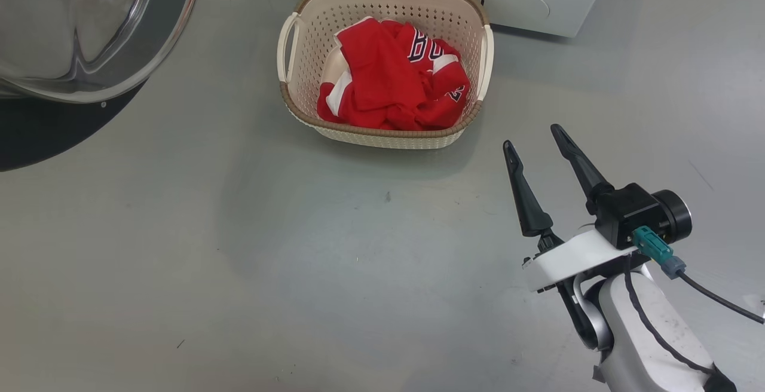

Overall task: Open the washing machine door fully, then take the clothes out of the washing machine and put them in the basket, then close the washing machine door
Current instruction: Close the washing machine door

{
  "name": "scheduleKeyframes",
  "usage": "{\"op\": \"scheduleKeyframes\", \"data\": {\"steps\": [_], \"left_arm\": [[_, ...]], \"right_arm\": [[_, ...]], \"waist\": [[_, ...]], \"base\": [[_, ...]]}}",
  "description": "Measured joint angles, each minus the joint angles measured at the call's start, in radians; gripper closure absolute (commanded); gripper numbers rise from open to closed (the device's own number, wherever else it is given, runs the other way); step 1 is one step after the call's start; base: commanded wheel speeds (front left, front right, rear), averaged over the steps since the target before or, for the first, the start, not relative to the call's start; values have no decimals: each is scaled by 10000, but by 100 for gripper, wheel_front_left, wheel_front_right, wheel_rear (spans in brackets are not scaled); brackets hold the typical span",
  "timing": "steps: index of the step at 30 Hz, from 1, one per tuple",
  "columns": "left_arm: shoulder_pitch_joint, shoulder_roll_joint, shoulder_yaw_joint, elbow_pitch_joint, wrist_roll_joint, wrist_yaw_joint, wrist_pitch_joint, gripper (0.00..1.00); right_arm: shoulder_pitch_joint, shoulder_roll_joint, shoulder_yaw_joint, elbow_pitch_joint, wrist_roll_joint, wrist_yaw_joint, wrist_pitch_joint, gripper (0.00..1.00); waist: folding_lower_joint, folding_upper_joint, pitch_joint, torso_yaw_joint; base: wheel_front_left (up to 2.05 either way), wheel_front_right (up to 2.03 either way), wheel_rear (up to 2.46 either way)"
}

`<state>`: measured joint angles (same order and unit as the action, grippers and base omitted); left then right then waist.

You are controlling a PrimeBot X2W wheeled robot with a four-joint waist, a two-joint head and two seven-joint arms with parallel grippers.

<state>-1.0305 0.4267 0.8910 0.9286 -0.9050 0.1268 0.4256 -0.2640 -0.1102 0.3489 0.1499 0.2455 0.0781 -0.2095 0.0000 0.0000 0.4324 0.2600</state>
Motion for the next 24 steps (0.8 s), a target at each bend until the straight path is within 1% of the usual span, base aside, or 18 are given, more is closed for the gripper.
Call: {"op": "scheduleKeyframes", "data": {"steps": [7, 19, 24], "left_arm": [[-435, -27, -234, 397, -117, 0, 903, 100], [-452, 215, -779, 692, -81, -2, 2096, 100], [-452, 226, -857, 771, -90, -127, 2514, 100]], "right_arm": [[0, 12, 61, 75, 2, 27, -31, 0], [0, 38, 121, 257, 23, 29, -75, 0], [1, 88, 150, 288, 63, 29, -132, 0]], "waist": [[0, 0, -76, -26], [0, 0, -282, -36], [0, 0, -394, -5]], "base": [[0, 0, 0], [0, 0, 0], [0, 0, 0]]}}
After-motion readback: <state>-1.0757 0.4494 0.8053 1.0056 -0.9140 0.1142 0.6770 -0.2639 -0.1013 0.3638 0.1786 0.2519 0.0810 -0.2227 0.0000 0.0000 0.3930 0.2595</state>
